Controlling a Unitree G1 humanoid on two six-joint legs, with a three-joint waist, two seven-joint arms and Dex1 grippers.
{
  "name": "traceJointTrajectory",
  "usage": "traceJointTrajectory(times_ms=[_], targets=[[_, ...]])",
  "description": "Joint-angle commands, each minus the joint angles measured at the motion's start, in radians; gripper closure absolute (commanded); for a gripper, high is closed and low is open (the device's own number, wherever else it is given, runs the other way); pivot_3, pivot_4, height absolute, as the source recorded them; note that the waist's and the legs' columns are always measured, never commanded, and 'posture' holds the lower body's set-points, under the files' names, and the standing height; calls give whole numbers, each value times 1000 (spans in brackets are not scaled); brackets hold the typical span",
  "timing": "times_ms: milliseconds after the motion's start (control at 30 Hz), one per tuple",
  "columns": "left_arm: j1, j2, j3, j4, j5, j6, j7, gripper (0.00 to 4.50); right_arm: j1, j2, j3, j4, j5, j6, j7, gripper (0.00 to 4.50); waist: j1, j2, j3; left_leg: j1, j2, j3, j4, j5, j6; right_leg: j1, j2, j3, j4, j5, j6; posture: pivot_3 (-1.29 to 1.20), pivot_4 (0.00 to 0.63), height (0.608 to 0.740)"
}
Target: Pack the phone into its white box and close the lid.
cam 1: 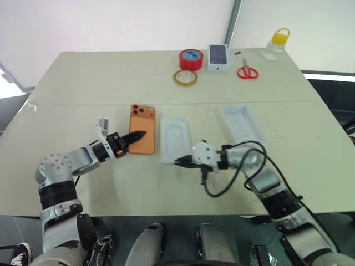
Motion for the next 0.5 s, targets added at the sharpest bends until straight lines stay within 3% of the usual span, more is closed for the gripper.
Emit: traceJointTrajectory(times_ms=[33, 200, 433, 500], targets=[[-50, -6, 27, -12, -36, -24, 9, 4500, -62, 45, 26, 46, -59, 19, -69, 4436, 1, 0, 0, 0, 0, 0, 0, 0, 0, 0, 0, 0, 0, 0, 0, 0, 150, 740], [-64, -13, 2, -28, -20, -50, 15, 4500, -92, 89, 28, 69, -66, 85, -105, 4436, 2, 0, 0, 0, 0, 0, 0, 0, 0, 0, 0, 0, -1, 0, 0, 0, 150, 740], [-67, -4, -5, -13, -15, -66, 8, 4500, -93, 68, 48, 91, -105, 88, -116, 4436, -2, 0, 0, 0, 0, 0, 0, 0, 0, 0, 0, 0, 0, 0, 0, 0, 150, 740], [-63, -5, -9, -9, -9, -71, 9, 4500, -87, 83, 29, 74, -75, 133, -118, 3813, -2, 0, 0, 0, 0, 0, 0, 0, 0, 0, 0, 0, 0, 0, 0, 0, 150, 740]])
